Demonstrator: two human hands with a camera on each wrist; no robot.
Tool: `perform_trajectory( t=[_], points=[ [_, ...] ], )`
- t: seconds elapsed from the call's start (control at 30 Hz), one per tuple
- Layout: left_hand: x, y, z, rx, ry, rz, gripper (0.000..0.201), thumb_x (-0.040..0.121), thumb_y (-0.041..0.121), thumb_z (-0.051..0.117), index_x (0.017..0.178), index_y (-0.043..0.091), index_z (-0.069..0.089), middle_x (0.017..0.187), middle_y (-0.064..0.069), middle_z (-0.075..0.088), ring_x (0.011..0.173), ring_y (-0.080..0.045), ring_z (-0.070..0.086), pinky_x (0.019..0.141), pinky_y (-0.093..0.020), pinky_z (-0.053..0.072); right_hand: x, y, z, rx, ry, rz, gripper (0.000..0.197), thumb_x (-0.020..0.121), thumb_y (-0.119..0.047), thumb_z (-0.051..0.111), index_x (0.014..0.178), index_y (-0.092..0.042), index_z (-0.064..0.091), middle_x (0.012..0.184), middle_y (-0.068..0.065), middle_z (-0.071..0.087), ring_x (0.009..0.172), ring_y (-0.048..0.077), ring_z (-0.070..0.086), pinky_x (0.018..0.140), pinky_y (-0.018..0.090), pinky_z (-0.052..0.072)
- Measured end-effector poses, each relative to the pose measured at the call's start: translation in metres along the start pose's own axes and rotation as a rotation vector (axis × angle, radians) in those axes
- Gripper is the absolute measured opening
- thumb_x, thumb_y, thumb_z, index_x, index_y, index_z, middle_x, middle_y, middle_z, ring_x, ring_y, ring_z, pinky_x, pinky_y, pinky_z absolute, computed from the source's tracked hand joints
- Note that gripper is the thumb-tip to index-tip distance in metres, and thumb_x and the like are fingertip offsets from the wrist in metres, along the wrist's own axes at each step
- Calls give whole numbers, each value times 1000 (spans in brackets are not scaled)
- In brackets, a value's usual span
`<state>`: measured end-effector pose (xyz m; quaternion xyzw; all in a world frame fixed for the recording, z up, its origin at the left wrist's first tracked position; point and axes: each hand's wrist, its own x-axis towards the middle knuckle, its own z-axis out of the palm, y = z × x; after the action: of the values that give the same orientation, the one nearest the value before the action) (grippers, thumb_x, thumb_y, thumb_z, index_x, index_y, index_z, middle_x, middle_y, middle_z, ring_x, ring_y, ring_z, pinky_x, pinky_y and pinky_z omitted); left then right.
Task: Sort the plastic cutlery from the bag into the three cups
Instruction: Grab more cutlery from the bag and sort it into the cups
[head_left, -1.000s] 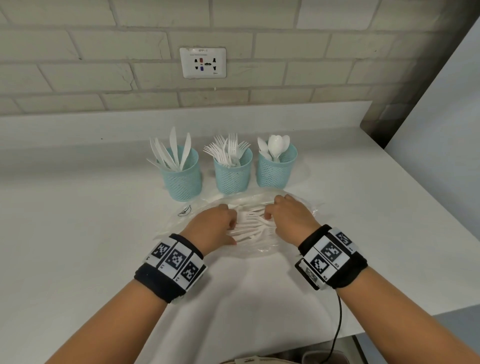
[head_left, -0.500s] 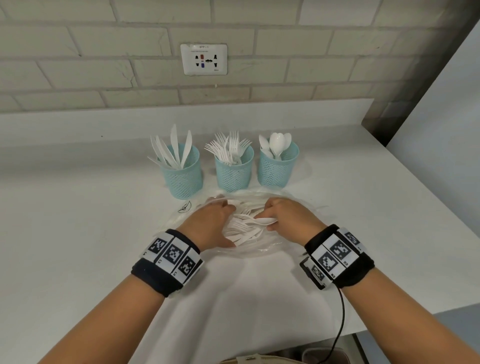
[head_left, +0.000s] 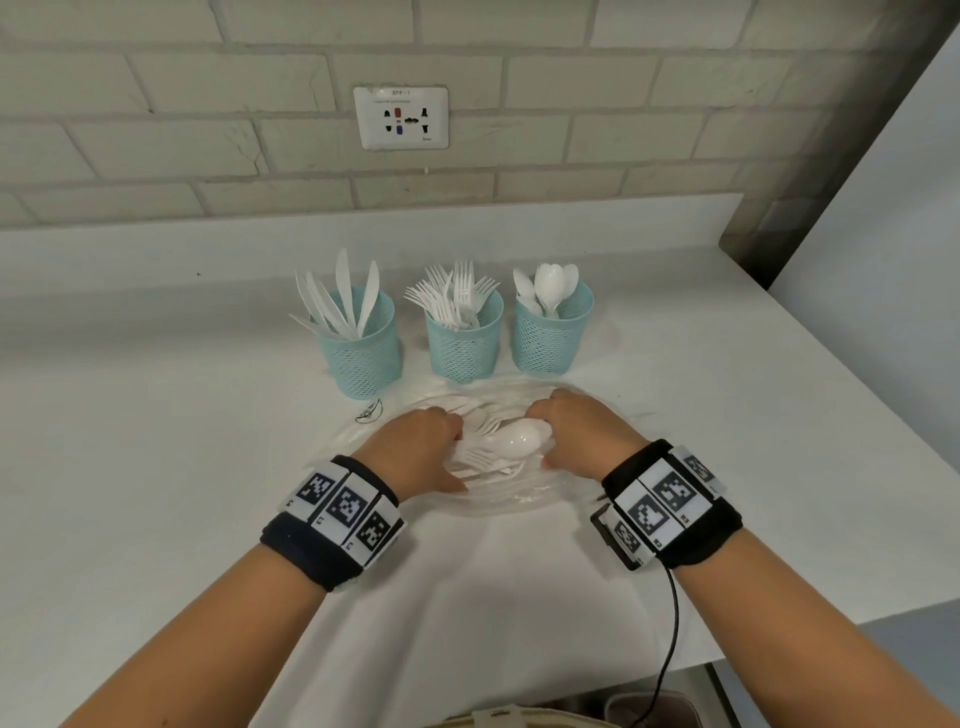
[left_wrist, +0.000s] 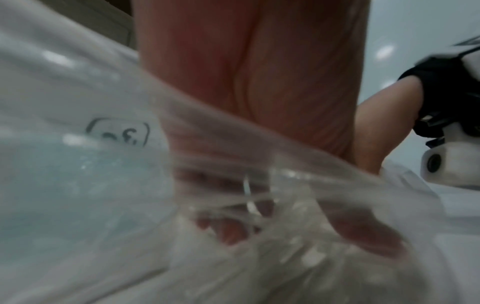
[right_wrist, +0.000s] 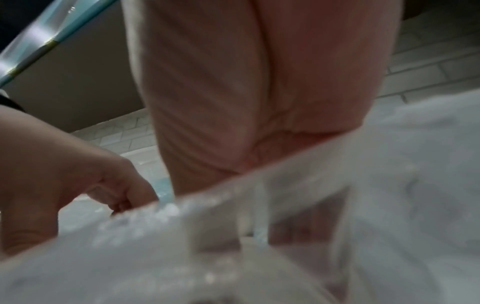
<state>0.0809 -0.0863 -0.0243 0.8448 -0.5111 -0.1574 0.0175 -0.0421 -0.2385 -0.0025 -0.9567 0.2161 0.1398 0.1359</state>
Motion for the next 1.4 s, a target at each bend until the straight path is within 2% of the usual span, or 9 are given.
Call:
perform_trajectory(
  t=[0.17,0.3,0.4,0.6,0.73,0.9,0.97,1.17,1.4],
  points=[
    [3,4,2,37,-3,-14,67,73,34,77,126,9,45,126,-9,49,115,-27,50,92,-32,41,0,-10,2,-7,1,-55,53,84,-9,64,135,-14,48,134,10,54,123,25,50,99,29,37],
    [5,3,1,-38,-6,4,64,73,31,78,126,11,49,124,-8,54,115,-25,51,96,-32,42,-4,-9,3,33,-18,-55,60,80,-19,71,135,-19,47,134,7,51,124,25,48,101,30,36],
    [3,2,2,-64,-5,8,57,73,30,78,119,11,51,120,-7,56,110,-24,53,91,-30,41,-7,-6,5,-59,-56,-29,64,80,-24,72,137,-17,43,135,10,48,124,27,47,101,31,36],
    [2,5,5,-126,-43,32,43,73,26,78,106,9,56,108,-10,59,96,-25,55,79,-29,39,-6,-10,3,-5,-35,-76,61,78,-13,73,133,-17,49,131,7,57,122,25,51,98,29,38],
    [3,5,5,-209,-21,23,36,72,36,77,89,11,58,88,-4,56,82,-20,49,69,-28,34,-7,-5,4,11,-27,-53,70,75,-16,76,137,-22,44,132,8,55,122,26,50,99,31,40],
    [7,15,6,-166,-56,46,53,72,48,73,106,9,61,100,-8,58,96,-24,54,77,-30,39,-5,-6,8,-1,-82,-25,72,79,-18,73,140,-19,36,135,13,49,123,29,48,101,34,38],
    [9,19,4,-142,-35,35,54,70,50,74,105,11,60,100,-6,59,96,-23,55,75,-29,38,-5,-7,8,34,-72,-30,73,78,-18,73,140,-20,35,137,11,48,125,27,47,102,33,37],
    [7,31,9,-57,34,25,57,68,40,76,114,13,55,113,-6,60,104,-25,58,84,-30,45,-12,0,4,73,-43,-11,85,70,-21,80,141,-20,33,141,10,41,125,27,47,102,31,37],
    [-6,1,18,-78,-87,-48,58,80,35,70,127,9,46,129,-7,52,117,-22,50,96,-28,38,-15,5,4,-21,-44,-46,65,77,-11,72,135,-14,43,131,11,55,120,26,50,95,28,37]
  ],
)
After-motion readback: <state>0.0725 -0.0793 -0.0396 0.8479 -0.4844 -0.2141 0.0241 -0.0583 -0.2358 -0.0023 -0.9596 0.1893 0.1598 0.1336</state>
